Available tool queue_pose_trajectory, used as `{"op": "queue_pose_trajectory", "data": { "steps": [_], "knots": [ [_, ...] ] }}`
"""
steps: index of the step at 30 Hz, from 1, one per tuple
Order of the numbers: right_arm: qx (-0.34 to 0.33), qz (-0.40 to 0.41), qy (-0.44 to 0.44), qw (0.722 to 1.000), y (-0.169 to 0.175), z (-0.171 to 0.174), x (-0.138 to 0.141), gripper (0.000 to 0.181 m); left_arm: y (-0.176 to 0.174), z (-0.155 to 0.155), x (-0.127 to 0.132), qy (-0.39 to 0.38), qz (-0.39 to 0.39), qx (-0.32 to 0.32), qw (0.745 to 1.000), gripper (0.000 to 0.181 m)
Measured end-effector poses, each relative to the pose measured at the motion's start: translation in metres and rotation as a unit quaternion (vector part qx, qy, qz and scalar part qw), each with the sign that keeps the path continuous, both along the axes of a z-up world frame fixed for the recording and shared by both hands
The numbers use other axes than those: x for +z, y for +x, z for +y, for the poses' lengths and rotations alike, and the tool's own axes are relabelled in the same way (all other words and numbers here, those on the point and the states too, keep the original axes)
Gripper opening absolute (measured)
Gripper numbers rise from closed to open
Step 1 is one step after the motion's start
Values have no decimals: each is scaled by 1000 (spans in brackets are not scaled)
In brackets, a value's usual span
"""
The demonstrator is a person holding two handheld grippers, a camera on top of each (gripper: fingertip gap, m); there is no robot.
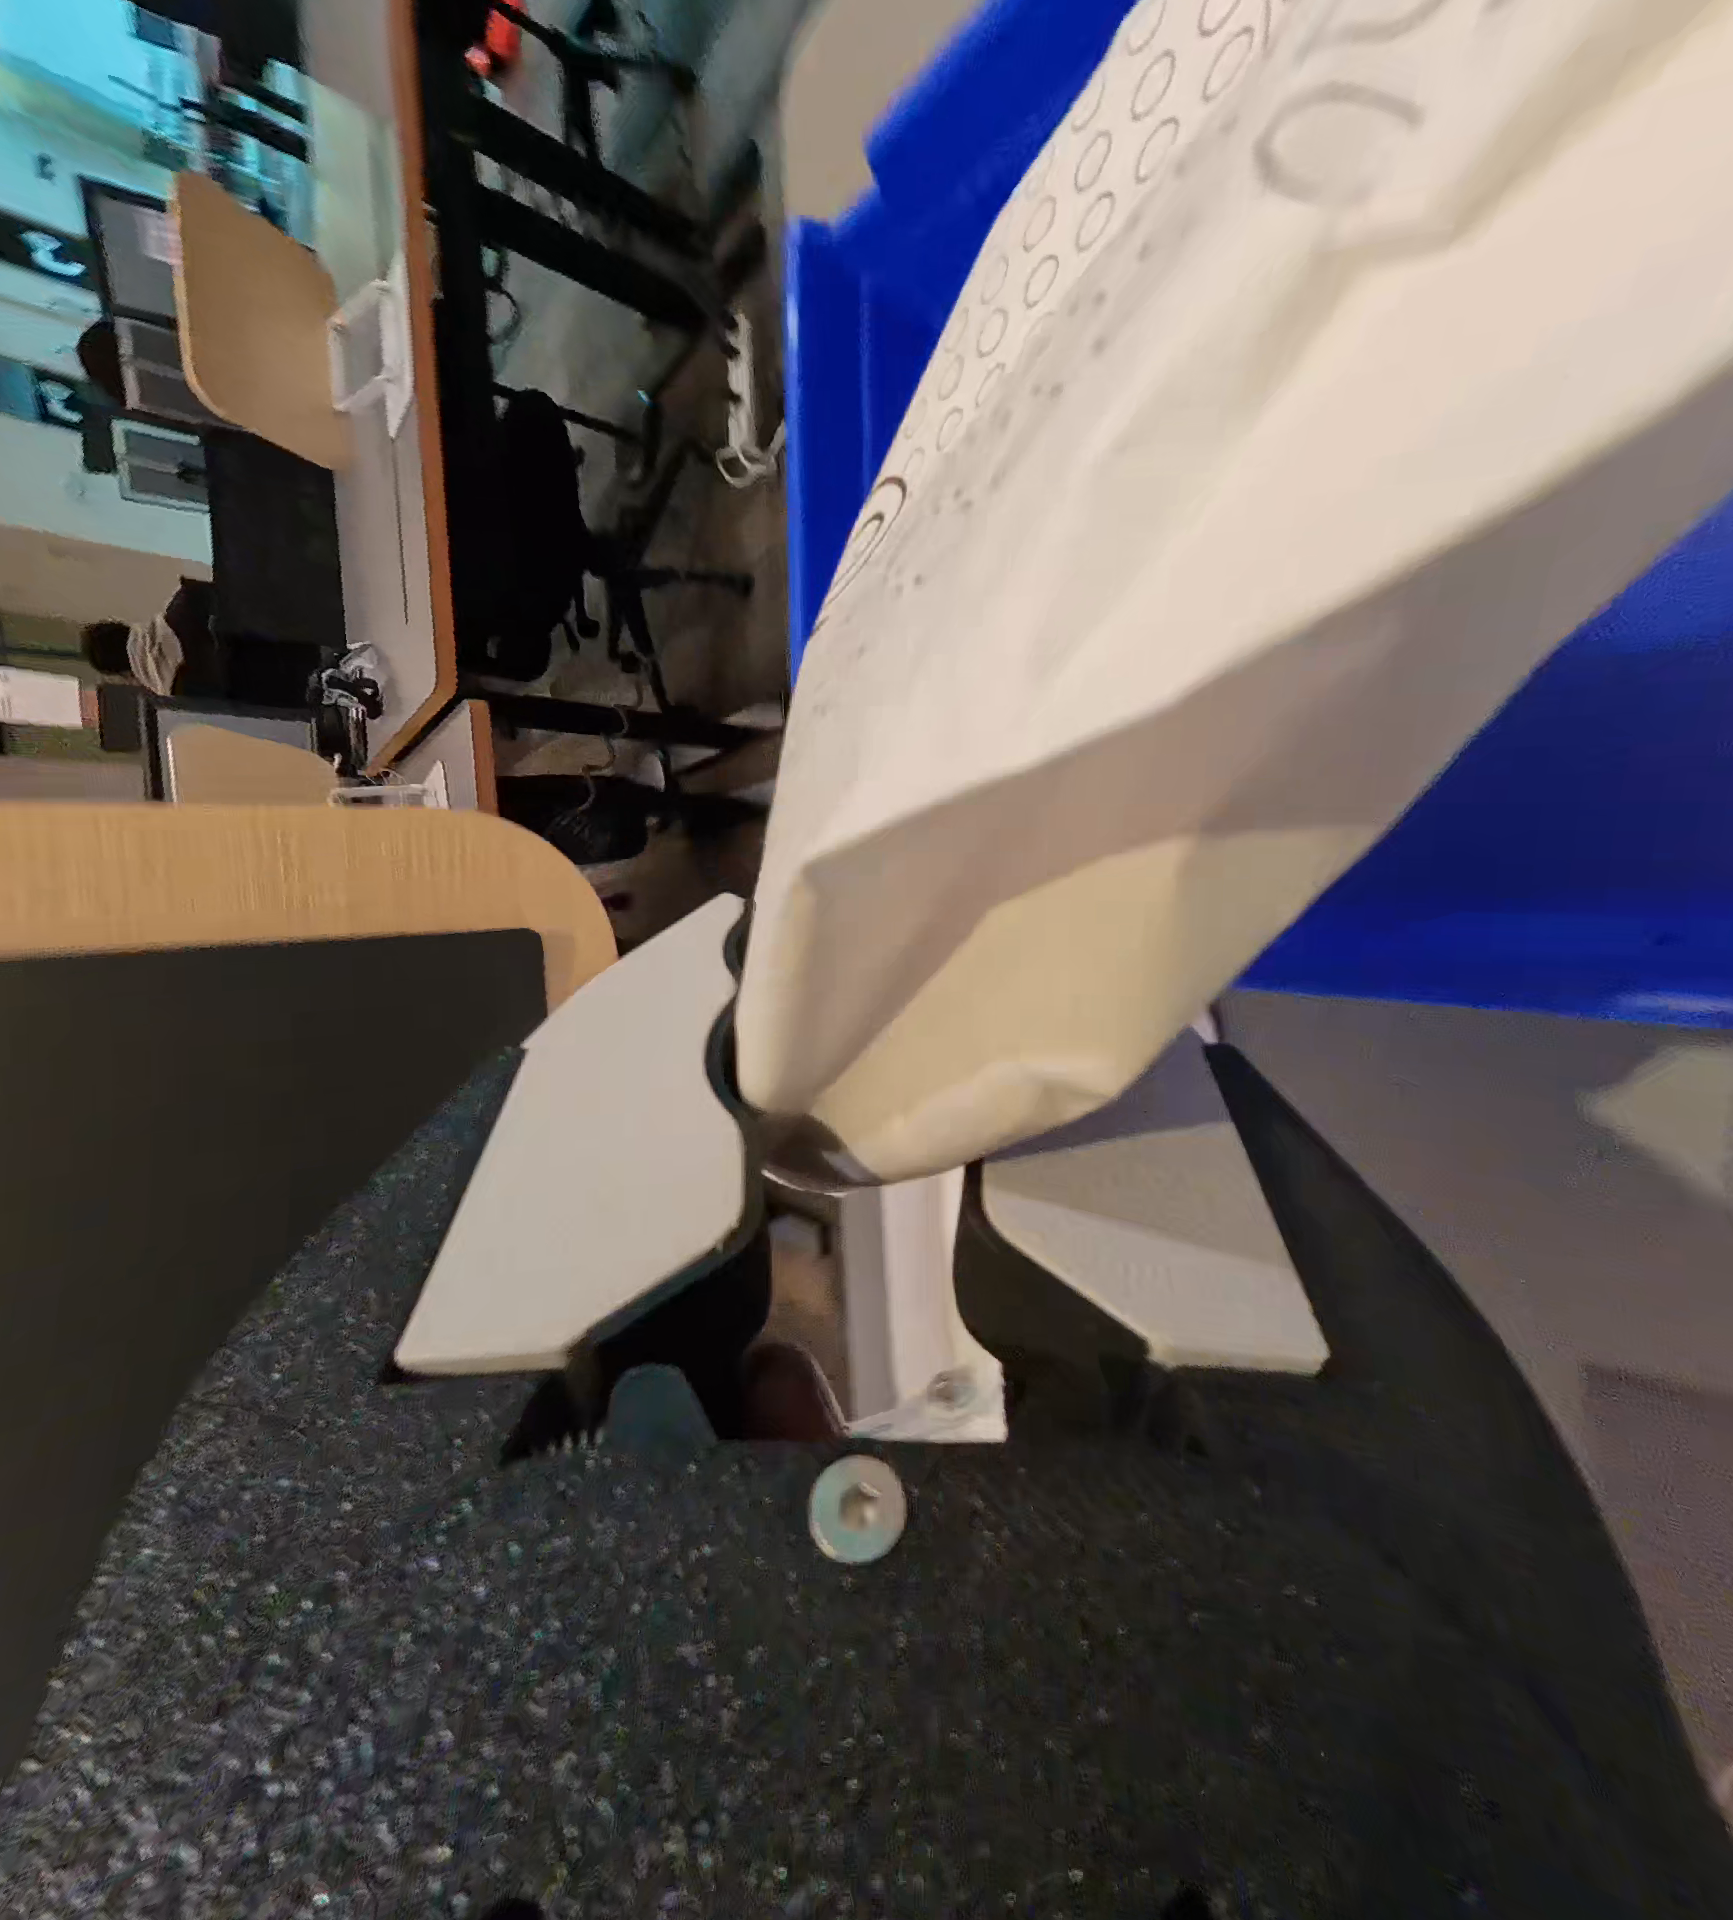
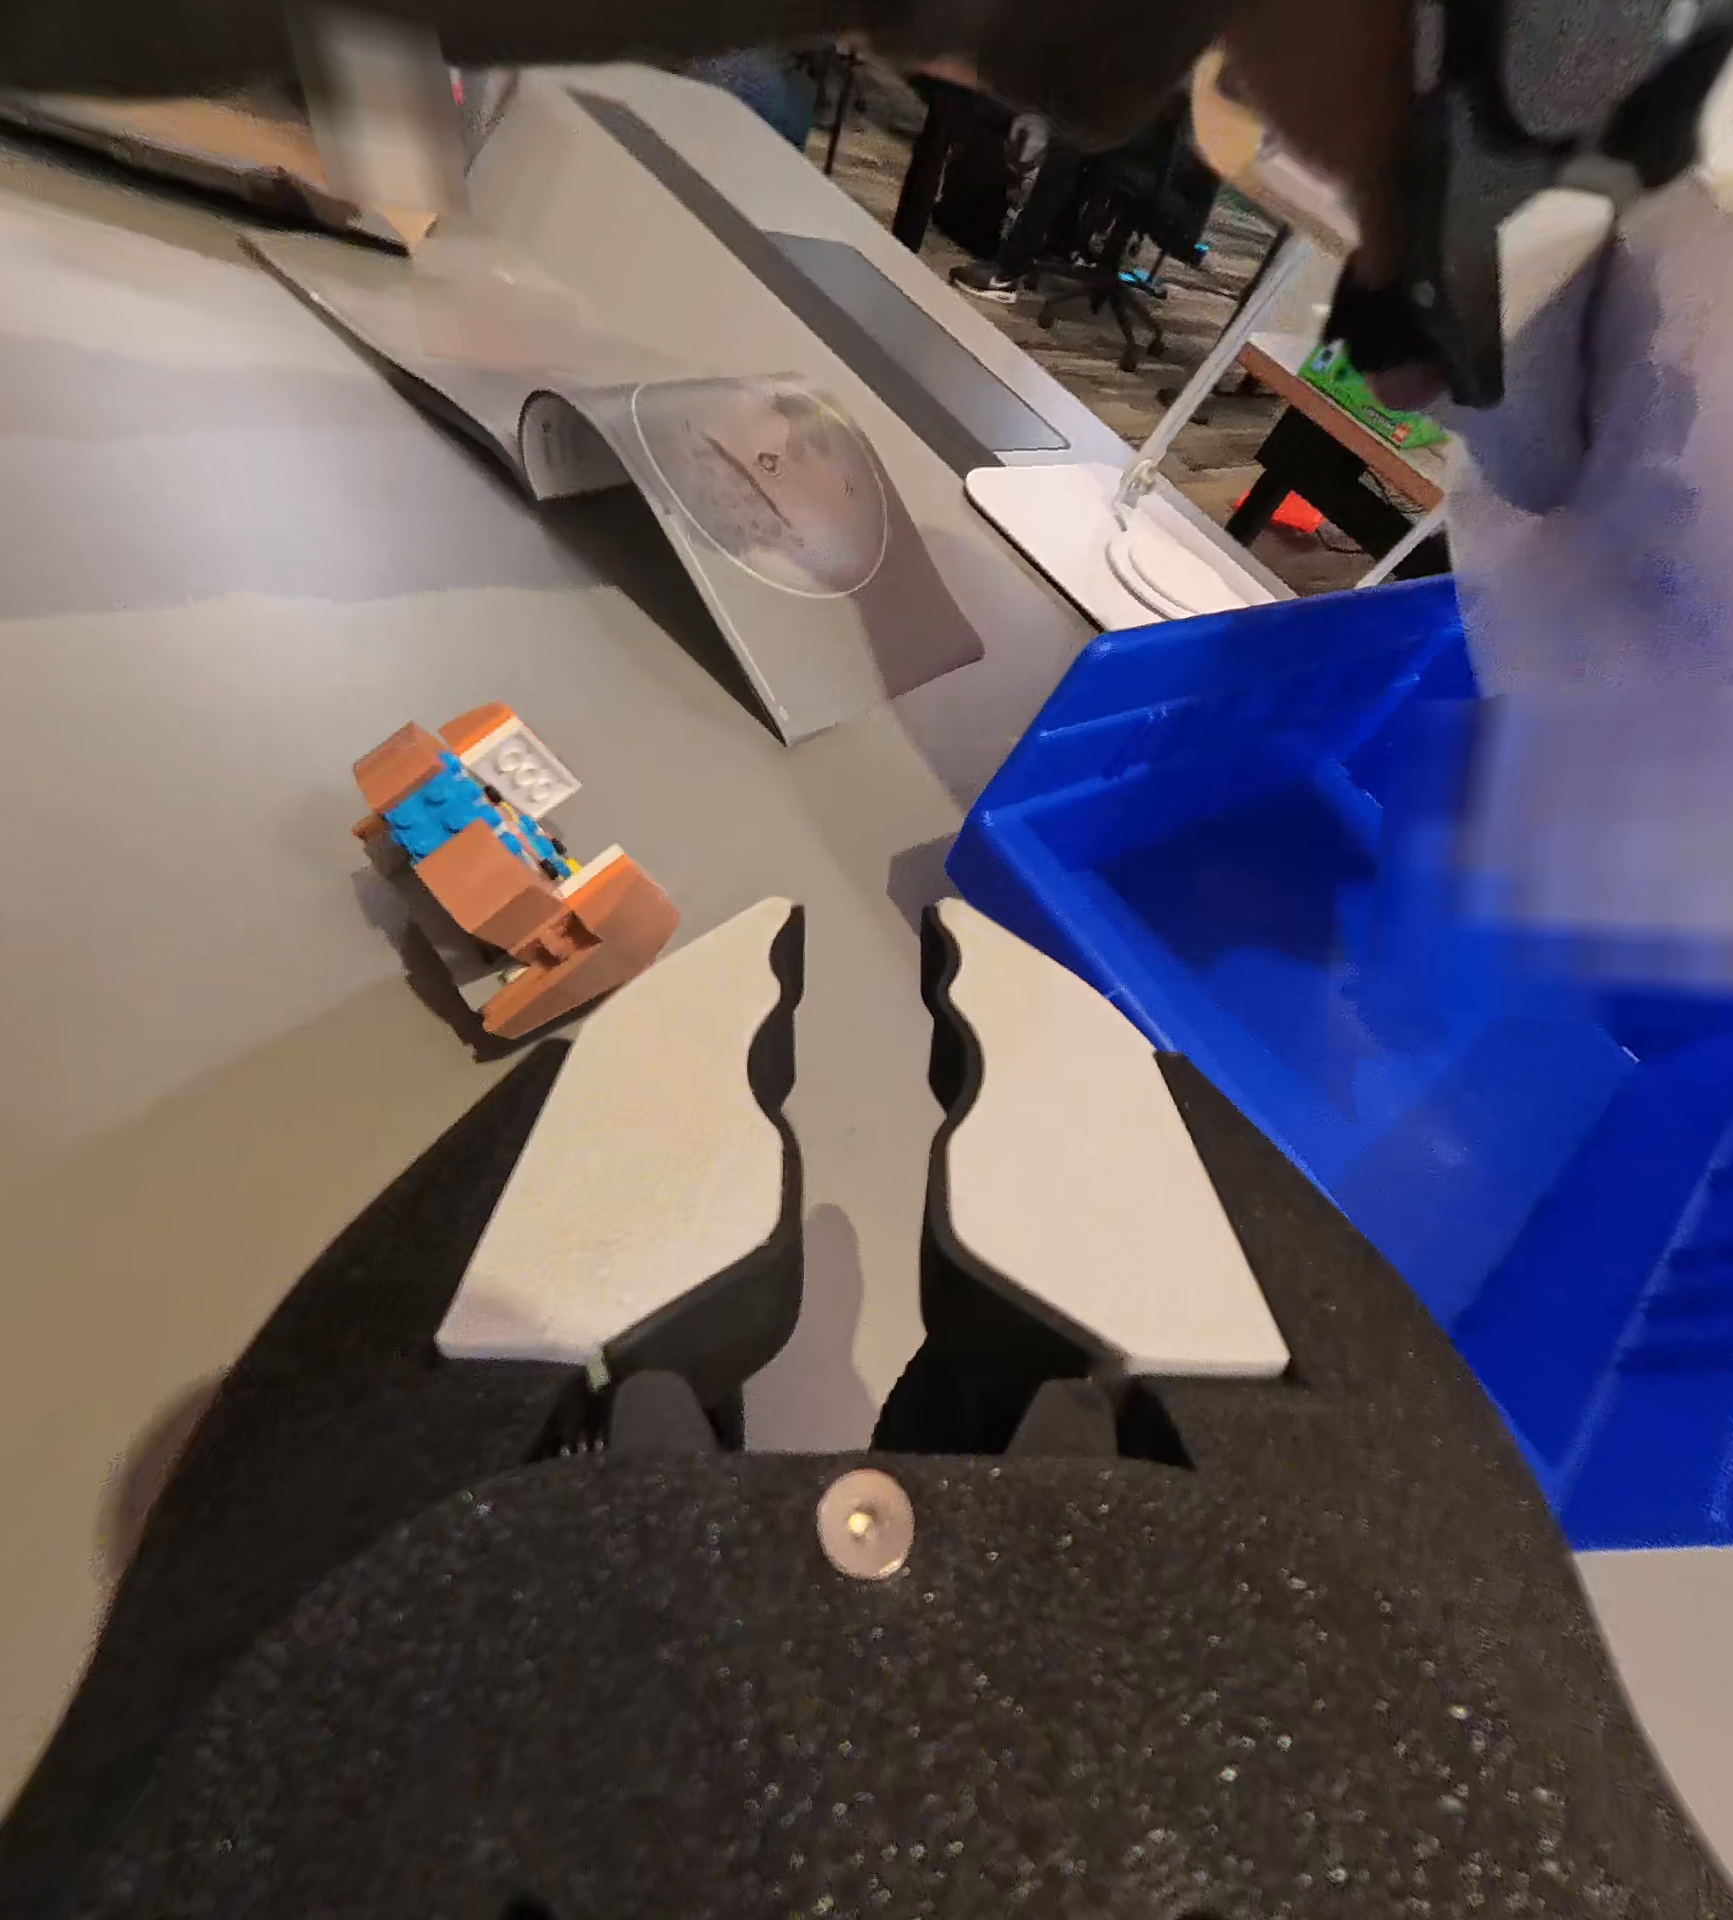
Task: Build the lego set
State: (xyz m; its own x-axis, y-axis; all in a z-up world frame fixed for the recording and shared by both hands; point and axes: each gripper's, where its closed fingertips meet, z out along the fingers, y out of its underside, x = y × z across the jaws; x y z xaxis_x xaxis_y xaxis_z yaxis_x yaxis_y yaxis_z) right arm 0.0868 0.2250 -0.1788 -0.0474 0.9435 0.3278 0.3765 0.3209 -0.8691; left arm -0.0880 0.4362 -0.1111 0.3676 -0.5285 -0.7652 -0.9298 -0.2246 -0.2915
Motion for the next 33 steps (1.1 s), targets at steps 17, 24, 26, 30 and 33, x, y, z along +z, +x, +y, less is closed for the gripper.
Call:
{"op": "queue_pose_trajectory", "data": {
  "steps": [17, 24, 26, 30, 33],
  "knots": [
    [12, -27, 24, 999, -2, -3, -16, 21, 25, 23, 12, -221, 279, -1, 935, 44],
    [14, -41, 27, 999, -2, -2, -23, 21, 42, 24, 26, -219, 298, 10, 929, 37],
    [15, -44, 28, 998, -2, -2, -25, 21, 47, 20, 28, -223, 294, 5, 929, 31],
    [18, -46, 31, 998, -2, -3, -25, 21, 53, 21, 40, -200, 281, 2, 938, 28],
    [18, -48, 29, 998, -2, -3, -27, 21, 57, 18, 44, -196, 272, -3, 942, 24]
  ]
}}
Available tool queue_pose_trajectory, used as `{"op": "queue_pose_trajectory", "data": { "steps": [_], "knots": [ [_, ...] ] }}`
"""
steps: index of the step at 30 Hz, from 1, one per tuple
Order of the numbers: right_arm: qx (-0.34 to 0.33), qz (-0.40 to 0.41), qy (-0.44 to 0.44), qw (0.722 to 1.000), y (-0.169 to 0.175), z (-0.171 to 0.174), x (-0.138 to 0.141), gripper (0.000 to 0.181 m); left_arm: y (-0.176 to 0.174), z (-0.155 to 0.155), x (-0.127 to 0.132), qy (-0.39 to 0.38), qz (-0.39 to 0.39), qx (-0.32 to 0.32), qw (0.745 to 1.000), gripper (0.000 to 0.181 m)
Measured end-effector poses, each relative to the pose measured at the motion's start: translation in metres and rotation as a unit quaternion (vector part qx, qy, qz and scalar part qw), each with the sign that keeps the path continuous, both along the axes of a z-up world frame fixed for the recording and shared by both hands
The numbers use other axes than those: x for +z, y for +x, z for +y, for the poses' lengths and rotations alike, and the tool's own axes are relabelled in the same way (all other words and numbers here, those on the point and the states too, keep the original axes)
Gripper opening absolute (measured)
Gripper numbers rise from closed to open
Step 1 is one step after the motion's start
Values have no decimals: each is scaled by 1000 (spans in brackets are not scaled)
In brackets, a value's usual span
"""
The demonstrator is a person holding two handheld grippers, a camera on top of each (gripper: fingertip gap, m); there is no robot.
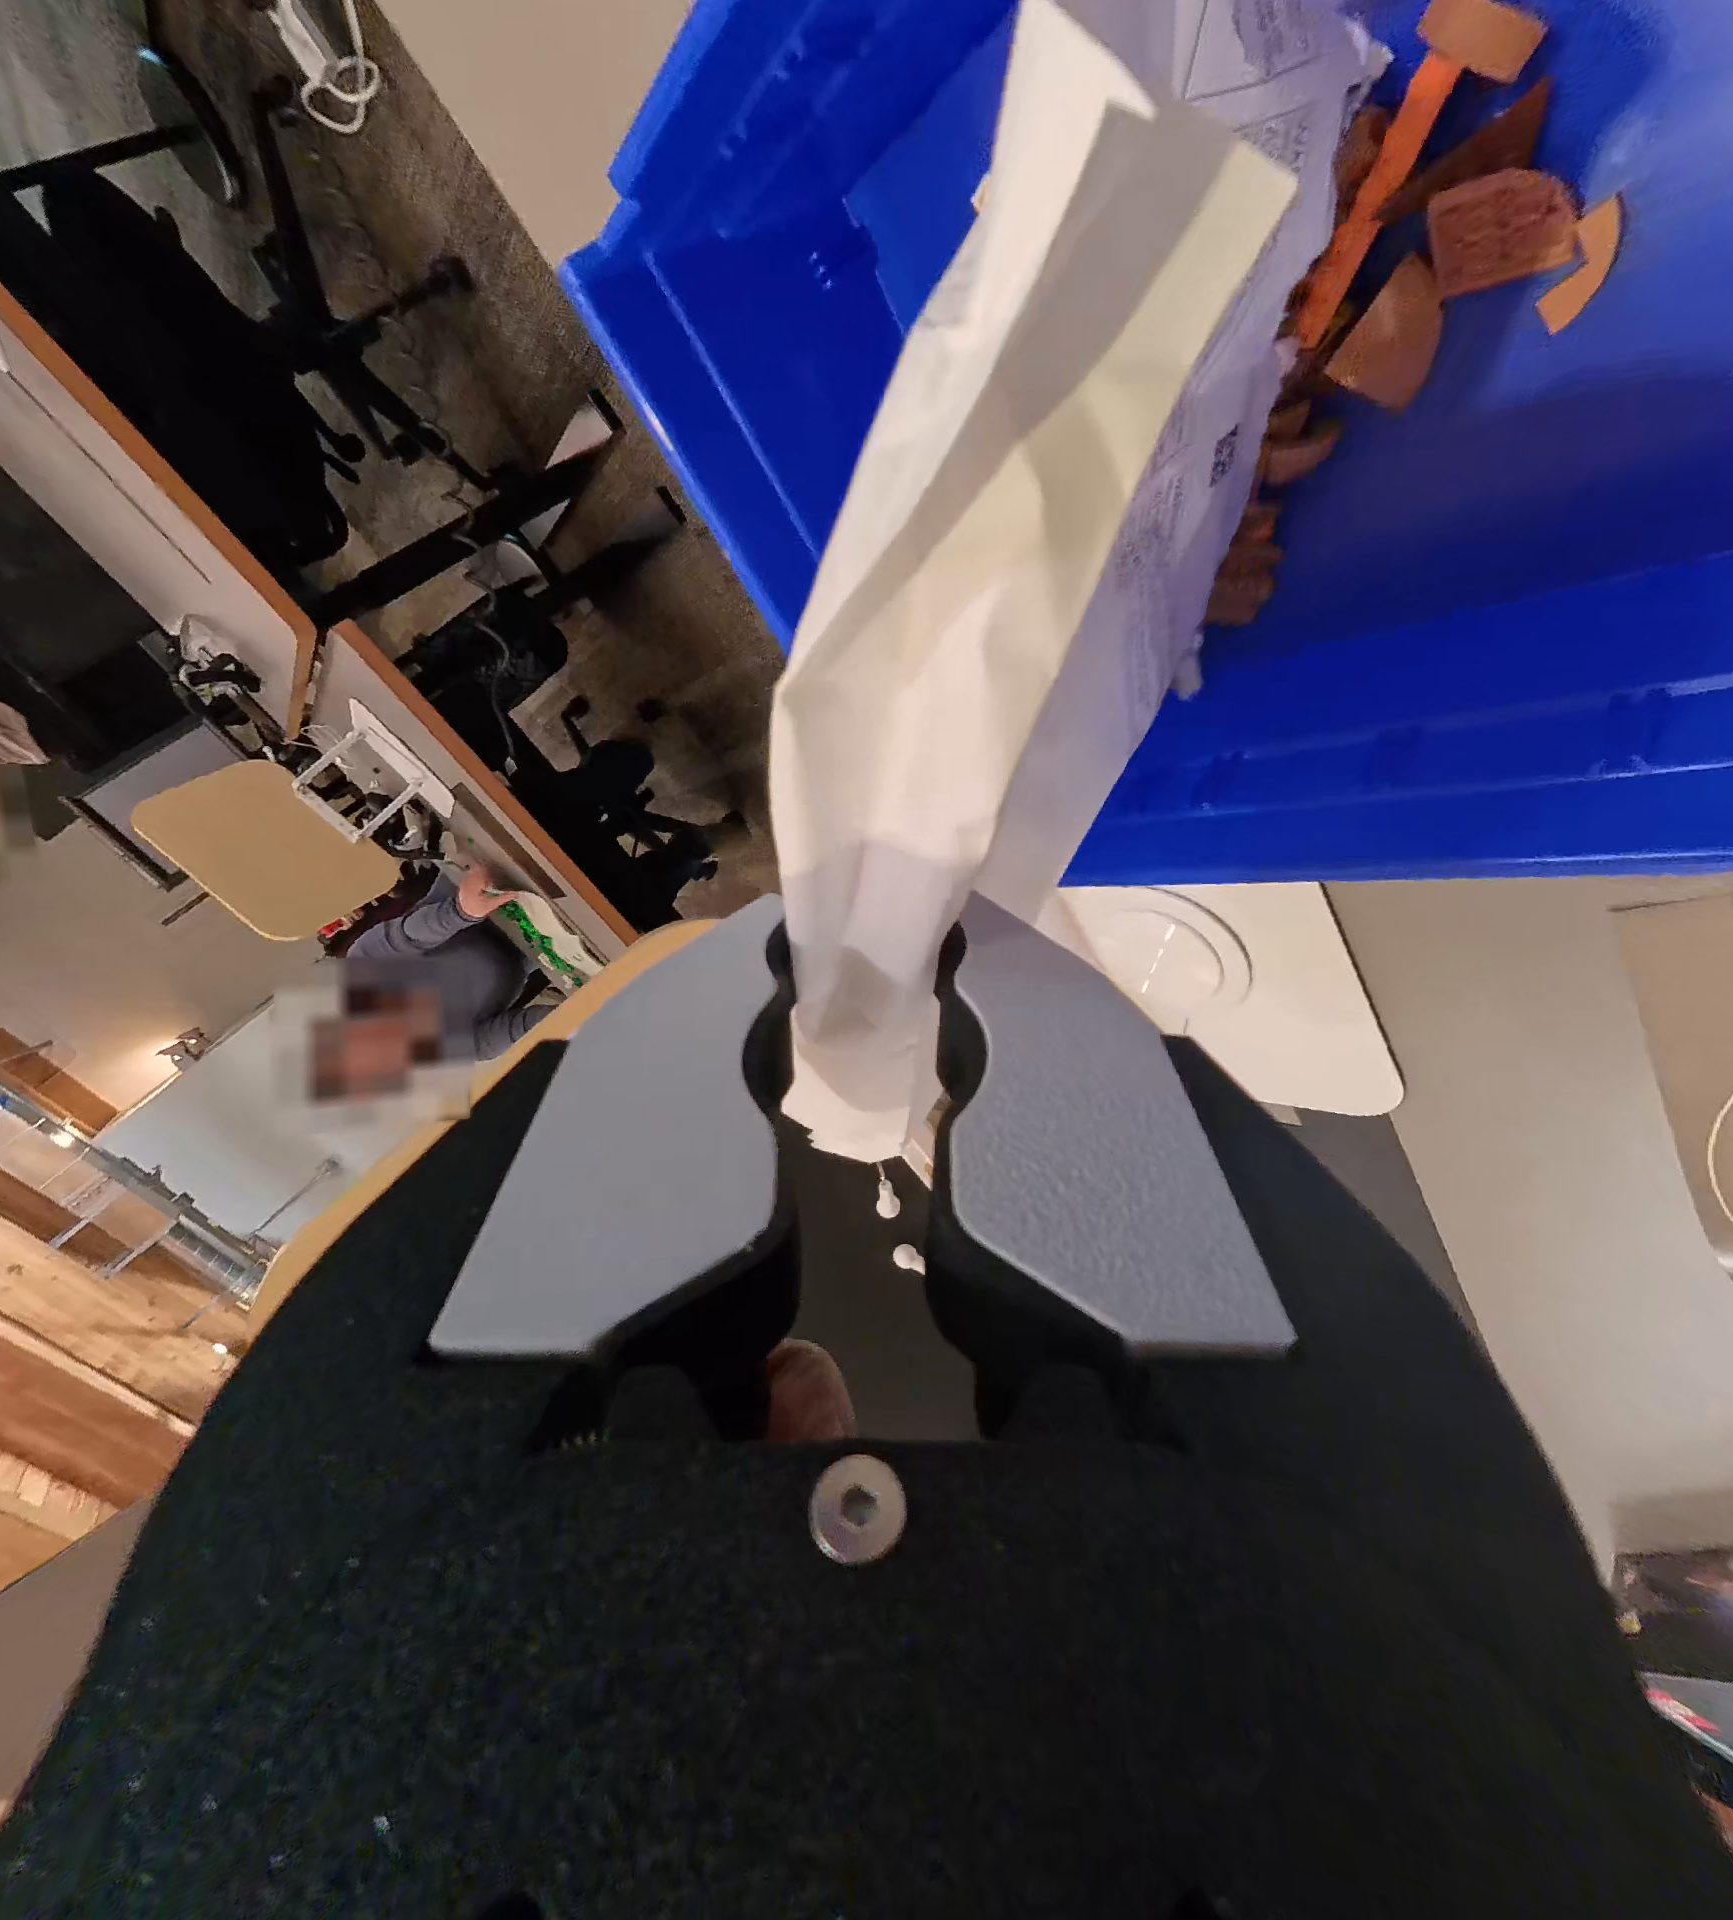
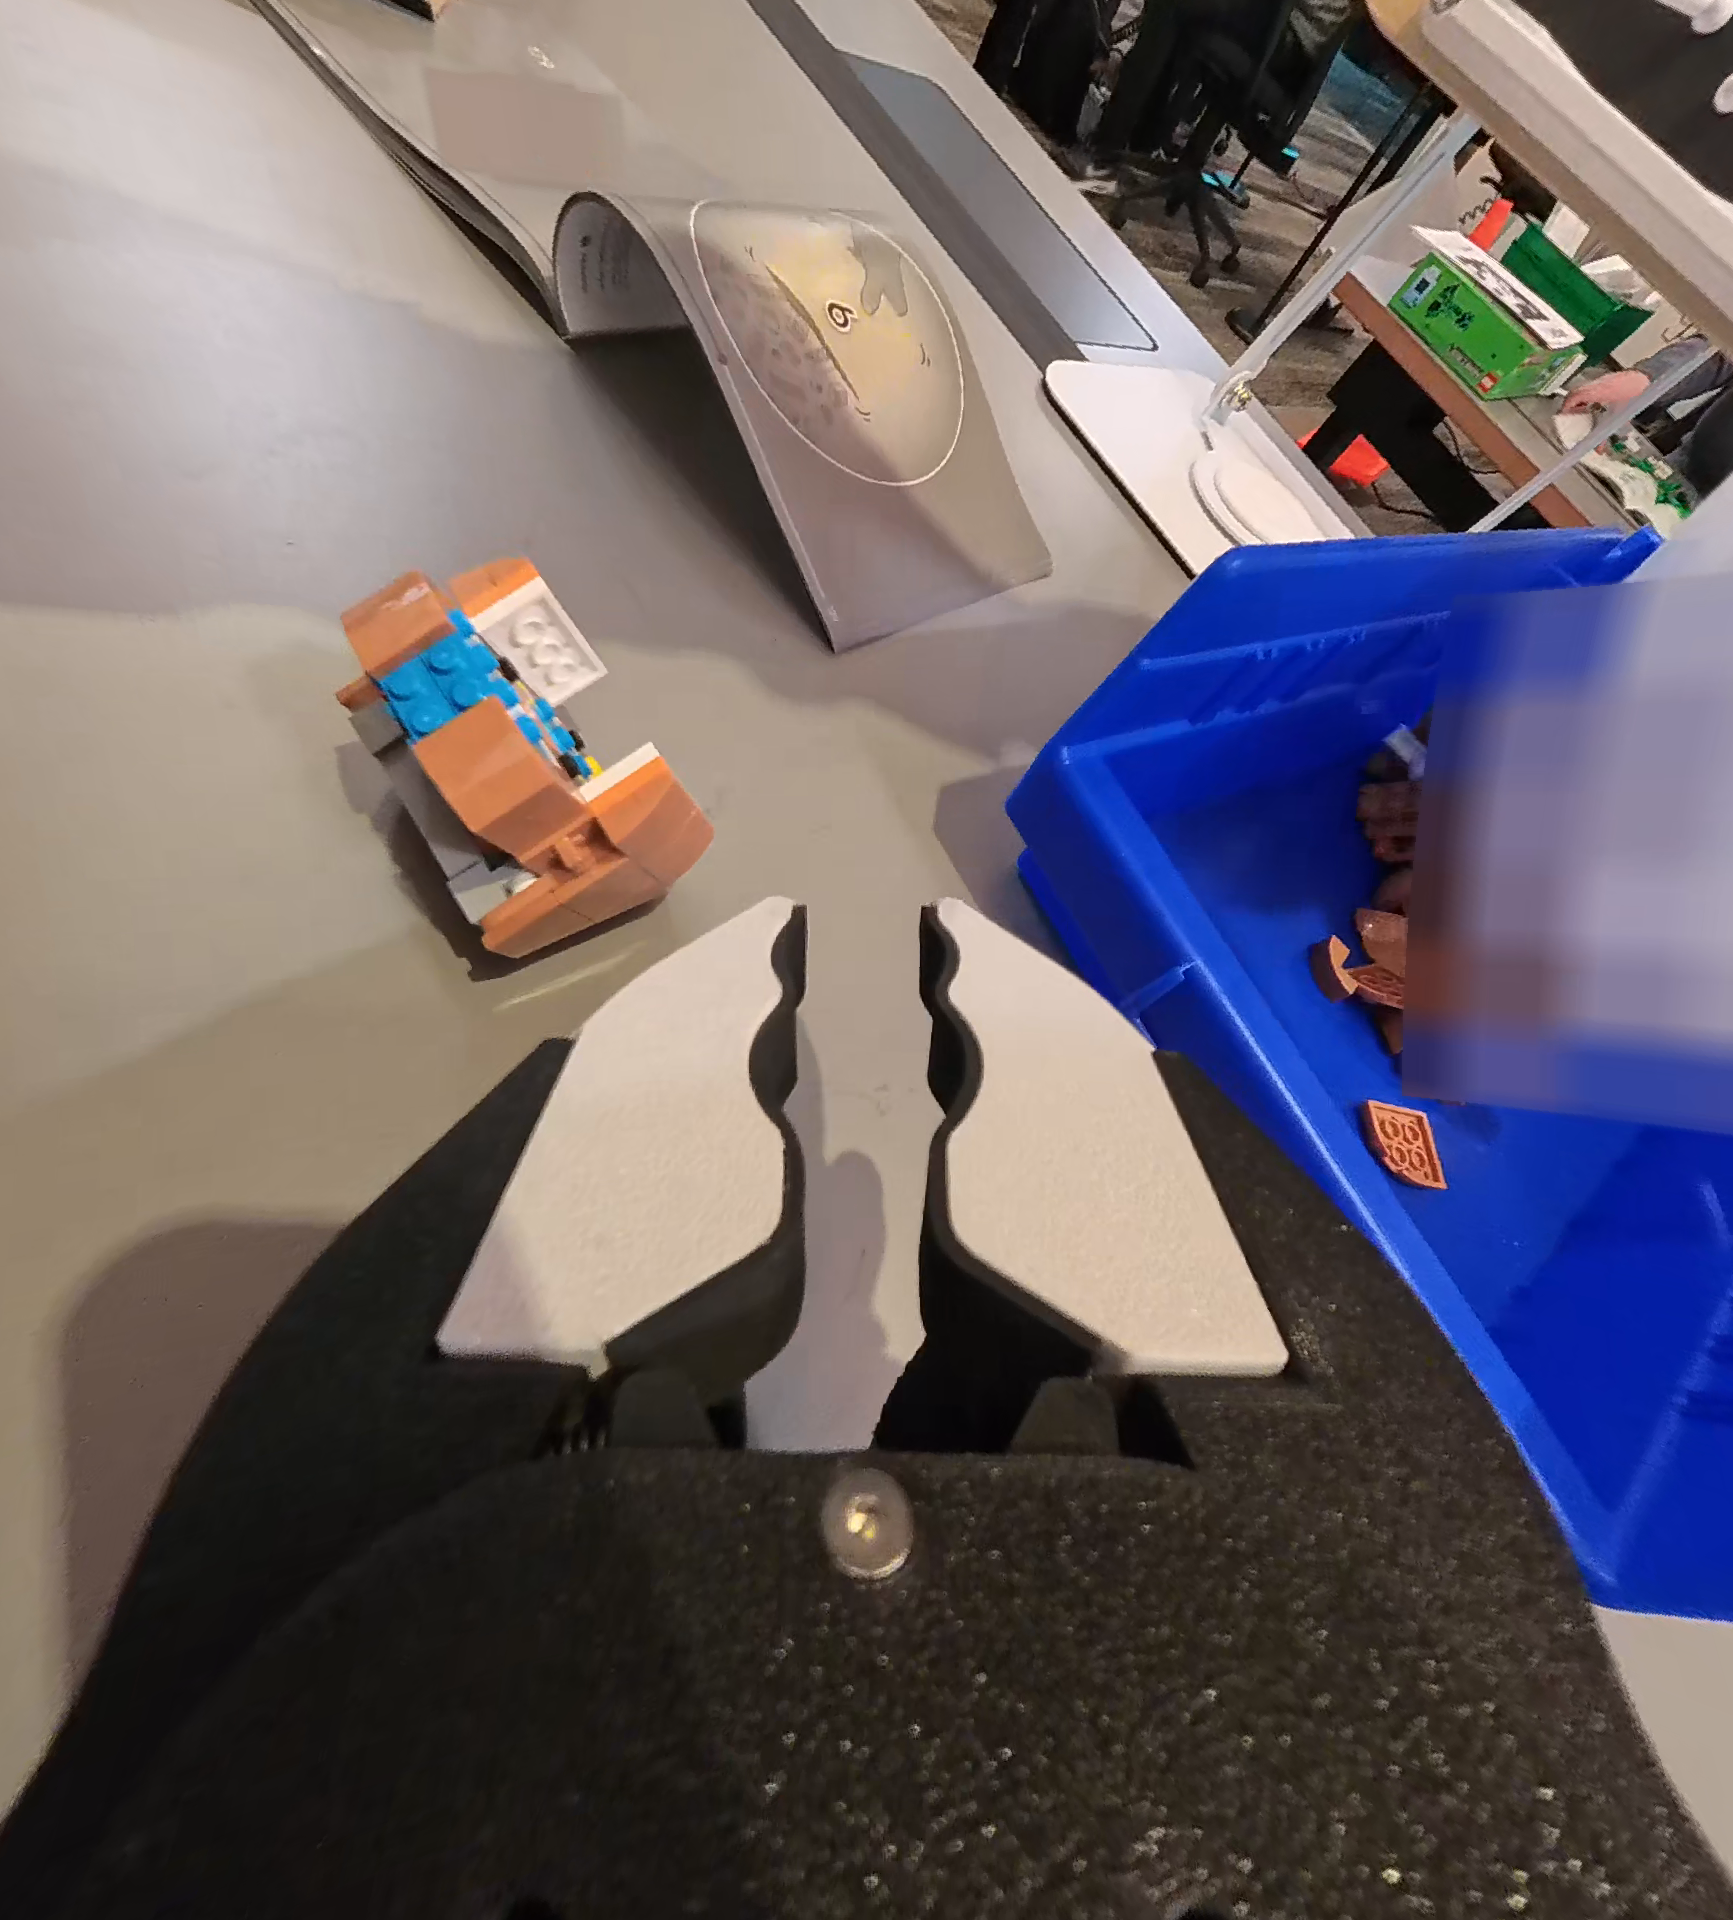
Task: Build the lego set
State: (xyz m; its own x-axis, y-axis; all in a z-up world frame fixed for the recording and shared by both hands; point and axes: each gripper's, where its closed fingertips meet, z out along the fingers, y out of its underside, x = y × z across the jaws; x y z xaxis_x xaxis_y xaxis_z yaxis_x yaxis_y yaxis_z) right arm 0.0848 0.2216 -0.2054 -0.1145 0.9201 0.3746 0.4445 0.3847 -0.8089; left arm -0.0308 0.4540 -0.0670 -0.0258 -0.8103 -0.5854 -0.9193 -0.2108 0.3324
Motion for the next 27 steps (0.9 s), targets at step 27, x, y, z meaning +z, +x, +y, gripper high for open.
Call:
{"op": "queue_pose_trajectory", "data": {
  "steps": [27],
  "knots": [
    [11, -18, 2, 1000, -1, -5, -10, 21, 24, -21, 47, 43, -28, -14, 999, 15]
  ]
}}
